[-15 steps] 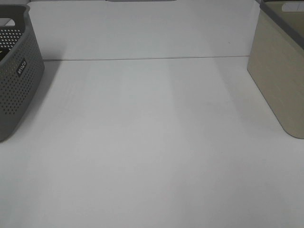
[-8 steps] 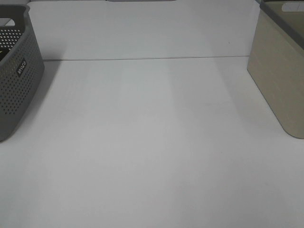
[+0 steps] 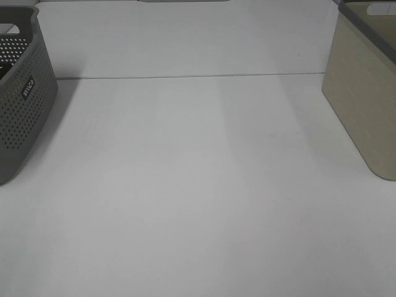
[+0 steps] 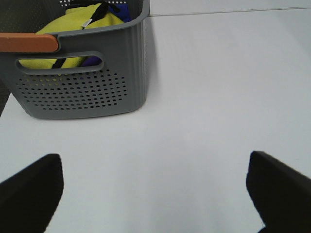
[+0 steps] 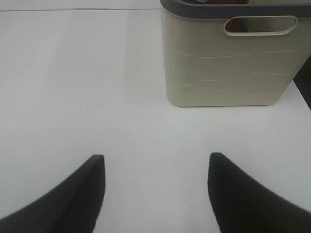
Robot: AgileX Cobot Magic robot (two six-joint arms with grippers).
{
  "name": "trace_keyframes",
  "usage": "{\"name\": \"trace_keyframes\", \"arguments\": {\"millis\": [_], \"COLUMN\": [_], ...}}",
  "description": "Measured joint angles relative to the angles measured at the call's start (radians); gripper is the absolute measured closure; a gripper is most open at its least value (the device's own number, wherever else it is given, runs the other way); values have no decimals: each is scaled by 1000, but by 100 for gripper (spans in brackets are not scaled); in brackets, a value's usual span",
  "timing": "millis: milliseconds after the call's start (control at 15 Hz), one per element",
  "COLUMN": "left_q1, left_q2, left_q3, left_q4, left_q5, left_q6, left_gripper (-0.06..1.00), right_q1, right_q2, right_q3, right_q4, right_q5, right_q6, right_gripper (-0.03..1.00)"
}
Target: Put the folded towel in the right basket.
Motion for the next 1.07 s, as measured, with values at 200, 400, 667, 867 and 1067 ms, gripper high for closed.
{"name": "trace_keyframes", "arguments": {"millis": [200, 400, 667, 867, 1067], "left_q1": [0, 0, 0, 0, 0], "left_q2": [0, 0, 0, 0, 0], "left_q3": [0, 0, 0, 0, 0], "left_q4": [0, 0, 0, 0, 0], "left_q5": [0, 0, 0, 0, 0], "left_q6": [0, 0, 0, 0, 0], "left_gripper": [-3, -3, -3, -3, -3], "right_q1": [0, 0, 0, 0, 0], "right_q2": [0, 0, 0, 0, 0], "right_q3": [0, 0, 0, 0, 0], "right_q4": [0, 0, 0, 0, 0], "right_q5": [0, 0, 0, 0, 0], "right_q6": [0, 0, 0, 0, 0], "right_gripper": [37, 37, 37, 37, 37]}}
